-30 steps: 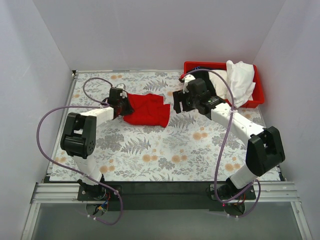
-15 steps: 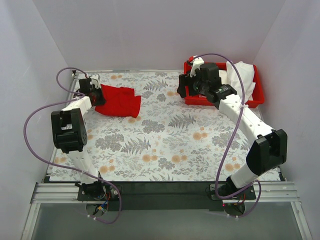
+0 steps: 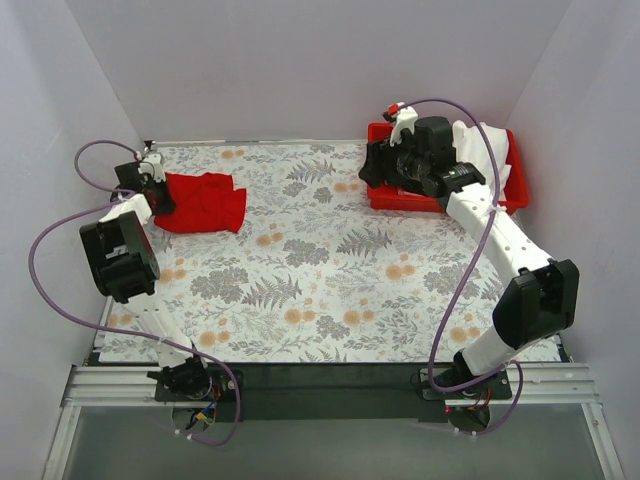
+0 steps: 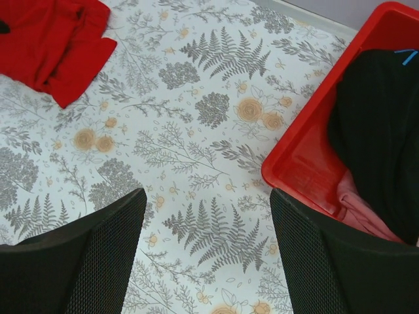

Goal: Fold and stack the t-shirts
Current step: Neatly place the folded tshirt to the corner

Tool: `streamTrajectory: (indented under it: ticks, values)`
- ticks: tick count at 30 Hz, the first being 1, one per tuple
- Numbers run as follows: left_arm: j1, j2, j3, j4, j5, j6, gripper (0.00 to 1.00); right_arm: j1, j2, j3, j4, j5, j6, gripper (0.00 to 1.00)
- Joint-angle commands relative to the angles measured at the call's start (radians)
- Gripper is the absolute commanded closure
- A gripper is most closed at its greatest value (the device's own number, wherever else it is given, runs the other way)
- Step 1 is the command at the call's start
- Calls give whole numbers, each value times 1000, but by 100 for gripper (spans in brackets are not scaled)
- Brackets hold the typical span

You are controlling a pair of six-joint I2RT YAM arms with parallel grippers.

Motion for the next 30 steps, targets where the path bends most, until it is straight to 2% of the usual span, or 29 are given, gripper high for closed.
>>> streamTrajectory:
  ticks: [1, 9, 12, 13, 15, 16, 17, 23, 24, 30]
  values:
    - [6, -7, 61, 50, 40, 60, 100, 1, 16, 58, 23, -57, -15, 30]
    - [21, 74, 154, 51, 27, 80, 100, -5, 22, 52, 23, -65, -20, 30]
    - [21, 96, 180, 54, -54, 46, 100, -7, 22, 46, 21, -67, -21, 30]
    - [21, 97, 192, 54, -91, 31, 93, -7, 22, 41, 23, -65, -21, 30]
    - [21, 90, 200, 59, -199, -32, 66, -8, 18, 37, 23, -63, -21, 30]
    - [21, 81, 197, 80, -217, -50, 29, -8, 16, 35, 23, -65, -21, 30]
    - [23, 64, 174, 99, -231, -62, 2, -10, 15, 32, 23, -63, -21, 29]
    - [-2, -125, 44, 206, -266, -101, 2, -11, -8, 9, 23, -57, -16, 29]
    - [-22, -157, 29, 214, -315, -101, 2, -11, -17, 3, 23, -56, -15, 29]
    - [-173, -382, -111, 229, -358, -139, 2, -14, -77, -68, 55, -30, 8, 29]
